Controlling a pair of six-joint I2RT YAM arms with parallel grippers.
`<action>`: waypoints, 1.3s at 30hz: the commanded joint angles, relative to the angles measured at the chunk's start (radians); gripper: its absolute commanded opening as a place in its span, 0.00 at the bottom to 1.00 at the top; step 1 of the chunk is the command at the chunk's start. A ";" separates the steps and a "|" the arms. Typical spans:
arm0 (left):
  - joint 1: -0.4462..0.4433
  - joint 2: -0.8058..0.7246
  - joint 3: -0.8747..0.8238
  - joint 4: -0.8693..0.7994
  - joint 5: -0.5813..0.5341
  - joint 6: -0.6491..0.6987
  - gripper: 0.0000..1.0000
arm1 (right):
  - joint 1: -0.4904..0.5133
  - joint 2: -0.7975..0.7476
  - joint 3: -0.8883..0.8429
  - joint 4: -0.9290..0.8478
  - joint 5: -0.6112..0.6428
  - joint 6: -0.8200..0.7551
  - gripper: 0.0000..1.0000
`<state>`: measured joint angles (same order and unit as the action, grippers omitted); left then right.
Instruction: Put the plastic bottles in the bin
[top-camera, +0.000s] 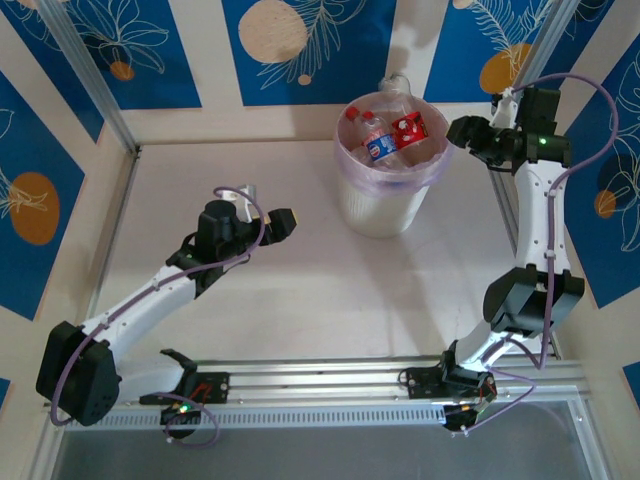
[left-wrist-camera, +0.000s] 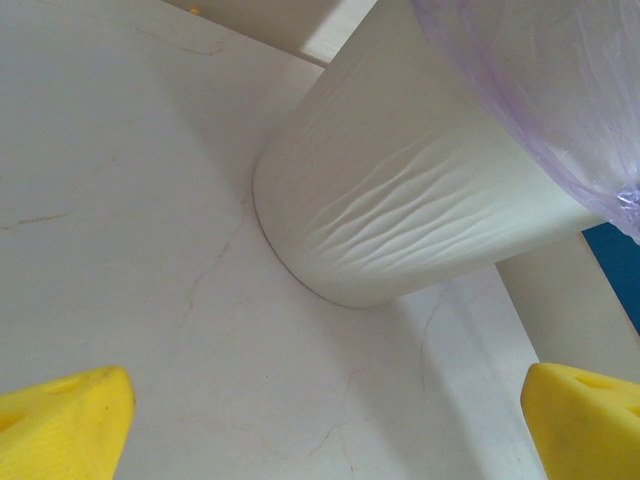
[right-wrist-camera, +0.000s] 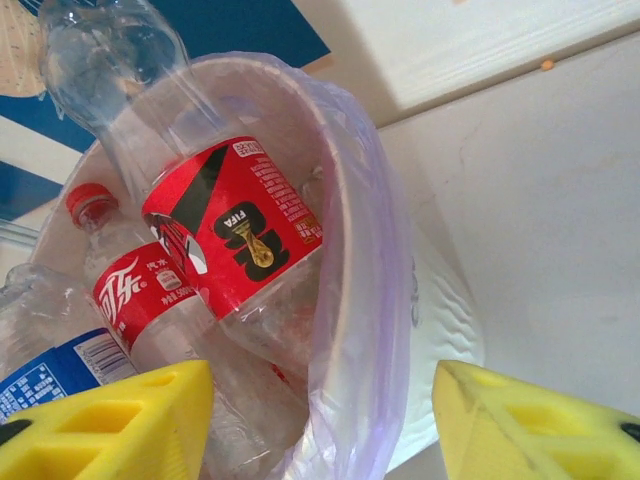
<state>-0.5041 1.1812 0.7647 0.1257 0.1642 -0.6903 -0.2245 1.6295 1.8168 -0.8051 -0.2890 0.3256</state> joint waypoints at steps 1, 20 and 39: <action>0.012 -0.001 0.013 0.012 0.008 -0.001 0.99 | -0.012 0.013 -0.007 0.062 -0.109 0.041 0.58; 0.027 -0.046 0.041 -0.107 -0.043 0.072 0.99 | 0.074 0.113 -0.024 0.075 -0.149 0.008 0.45; 0.078 -0.153 0.023 -0.268 -0.143 0.141 1.00 | 0.318 0.045 -0.135 0.132 -0.171 0.038 0.47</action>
<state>-0.4515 1.0588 0.7673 -0.0921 0.0658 -0.5858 0.0525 1.7035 1.6970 -0.6331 -0.4007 0.3584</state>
